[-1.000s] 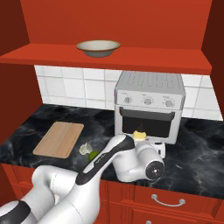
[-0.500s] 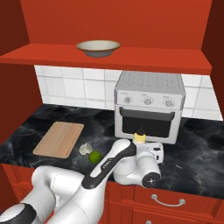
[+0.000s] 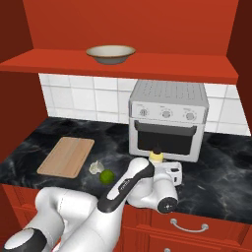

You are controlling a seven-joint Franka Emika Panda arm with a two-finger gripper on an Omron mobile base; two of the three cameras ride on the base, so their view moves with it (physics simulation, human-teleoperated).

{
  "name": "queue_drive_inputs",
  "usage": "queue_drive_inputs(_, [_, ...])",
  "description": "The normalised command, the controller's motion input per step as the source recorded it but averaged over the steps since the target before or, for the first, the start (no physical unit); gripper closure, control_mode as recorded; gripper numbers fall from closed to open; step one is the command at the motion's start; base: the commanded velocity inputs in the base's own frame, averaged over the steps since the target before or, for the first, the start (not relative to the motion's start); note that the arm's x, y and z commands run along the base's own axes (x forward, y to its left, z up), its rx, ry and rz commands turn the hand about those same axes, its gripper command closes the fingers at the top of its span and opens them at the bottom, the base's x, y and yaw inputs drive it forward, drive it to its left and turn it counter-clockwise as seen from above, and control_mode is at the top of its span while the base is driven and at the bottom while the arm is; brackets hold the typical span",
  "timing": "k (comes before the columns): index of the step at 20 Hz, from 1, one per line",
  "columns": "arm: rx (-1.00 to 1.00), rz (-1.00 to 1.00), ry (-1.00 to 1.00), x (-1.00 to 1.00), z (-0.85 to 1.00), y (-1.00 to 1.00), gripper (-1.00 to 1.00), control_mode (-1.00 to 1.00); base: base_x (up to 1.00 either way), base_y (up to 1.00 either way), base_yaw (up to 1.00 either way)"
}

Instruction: Open the cabinet. Place the bowl and condiment on the counter. Then place the lime and garlic on the cutting board.

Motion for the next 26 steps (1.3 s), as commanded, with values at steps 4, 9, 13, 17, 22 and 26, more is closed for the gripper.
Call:
queue_drive_inputs(4, [-0.01,0.00,0.00,0.01,-0.16,0.00,1.00,-1.00,0.00,0.00,0.00])
queue_drive_inputs(9, [-0.01,0.00,0.00,0.20,-0.24,0.00,1.00,-1.00,0.00,0.00,0.00])
queue_drive_inputs(13, [0.00,0.00,-0.01,0.29,-0.23,0.00,1.00,-1.00,0.00,0.00,0.00])
queue_drive_inputs(17, [-0.03,0.00,0.00,0.13,-0.35,0.00,1.00,-1.00,0.00,0.00,0.00])
queue_drive_inputs(22, [-0.02,-0.01,-0.02,0.11,-0.37,0.00,1.00,-1.00,0.00,0.00,0.00])
queue_drive_inputs(26, [-0.01,-0.01,-0.03,0.26,-0.24,0.00,1.00,-1.00,0.00,0.00,0.00])
